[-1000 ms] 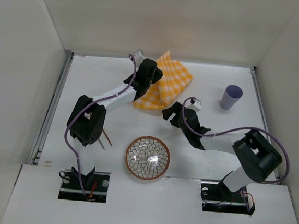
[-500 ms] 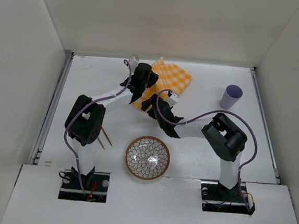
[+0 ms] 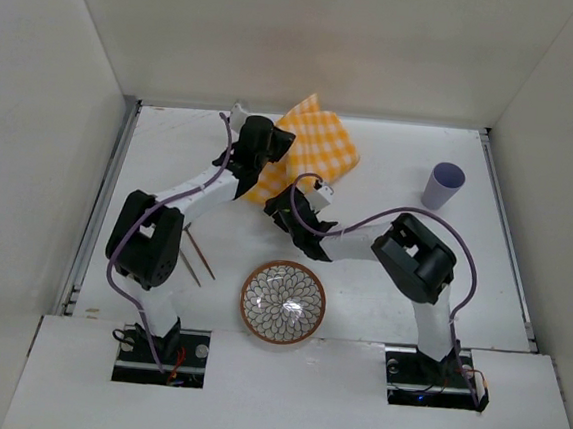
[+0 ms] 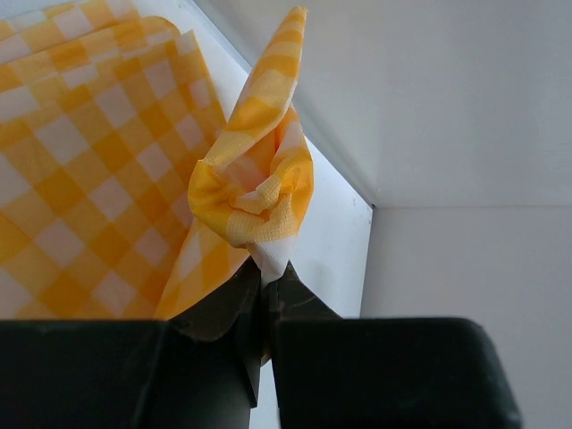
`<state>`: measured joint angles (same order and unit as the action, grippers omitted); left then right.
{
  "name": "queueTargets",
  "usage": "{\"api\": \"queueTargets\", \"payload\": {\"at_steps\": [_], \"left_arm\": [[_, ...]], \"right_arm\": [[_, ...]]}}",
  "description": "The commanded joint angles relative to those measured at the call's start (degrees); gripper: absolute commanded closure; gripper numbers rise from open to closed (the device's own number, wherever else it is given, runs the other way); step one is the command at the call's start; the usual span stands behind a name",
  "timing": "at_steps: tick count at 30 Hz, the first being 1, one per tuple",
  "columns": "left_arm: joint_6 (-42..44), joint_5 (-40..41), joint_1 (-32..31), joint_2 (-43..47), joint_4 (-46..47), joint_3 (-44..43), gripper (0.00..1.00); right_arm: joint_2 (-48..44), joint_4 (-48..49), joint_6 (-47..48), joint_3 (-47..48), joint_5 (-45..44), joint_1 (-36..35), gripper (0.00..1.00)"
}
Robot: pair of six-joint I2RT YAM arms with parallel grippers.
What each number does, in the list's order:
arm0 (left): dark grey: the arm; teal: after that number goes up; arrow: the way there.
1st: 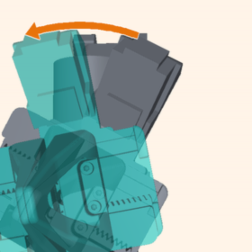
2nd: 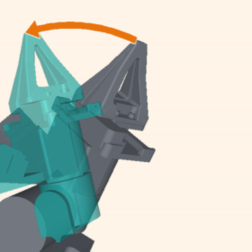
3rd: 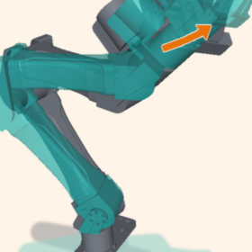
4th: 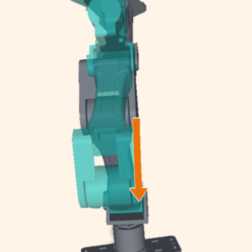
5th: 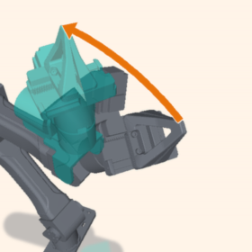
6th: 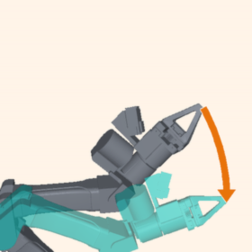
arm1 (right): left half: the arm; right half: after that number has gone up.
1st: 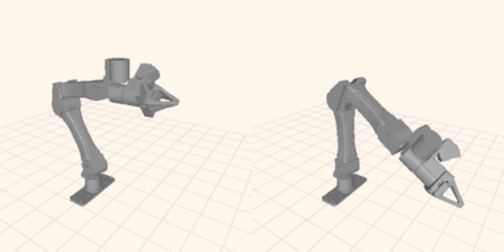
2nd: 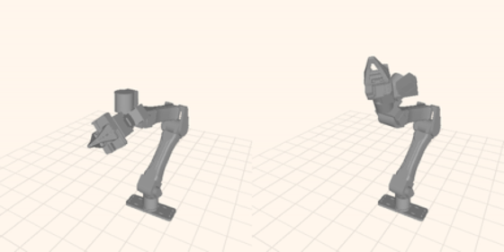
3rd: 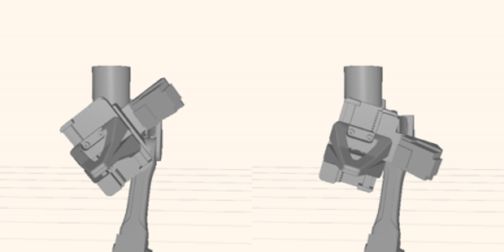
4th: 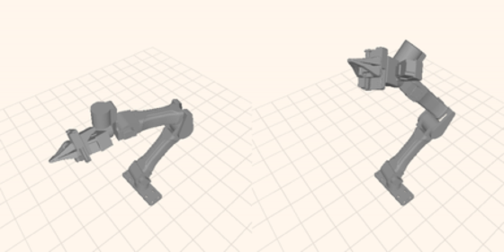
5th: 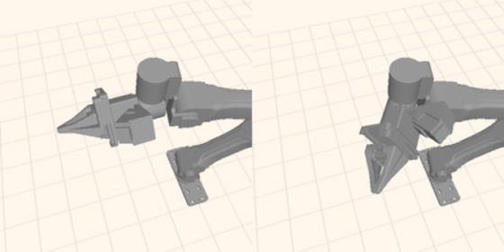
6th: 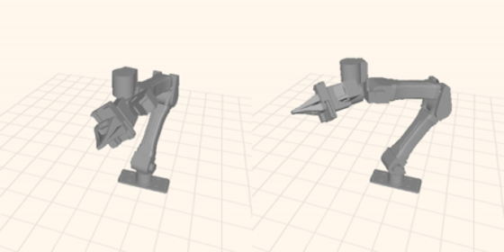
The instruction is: Set the dinner table for one person
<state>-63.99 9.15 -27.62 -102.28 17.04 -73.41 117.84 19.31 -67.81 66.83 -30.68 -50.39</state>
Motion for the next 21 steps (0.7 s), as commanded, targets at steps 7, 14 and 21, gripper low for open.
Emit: {"api": "queueTargets", "payload": {"at_steps": [7,14,21], "left_arm": [[-6.06,-4.57,-2.48,8.23,5.55,3.62,0.99],[-6.41,-3.53,-4.68,9.29,5.11,2.65,0.99],[-6.77,-1.68,-6.44,7.45,5.29,1.6,0.99]], "right_arm": [[-6.04,1.16,-2.5,-5.65,-1.58,-0.45,0.31],[-9.38,3.01,2.32,-7.76,-1.67,-0.45,0.29],[-8.6,4.77,8.67,-5.22,-0.88,-2.29,0.2]]}}
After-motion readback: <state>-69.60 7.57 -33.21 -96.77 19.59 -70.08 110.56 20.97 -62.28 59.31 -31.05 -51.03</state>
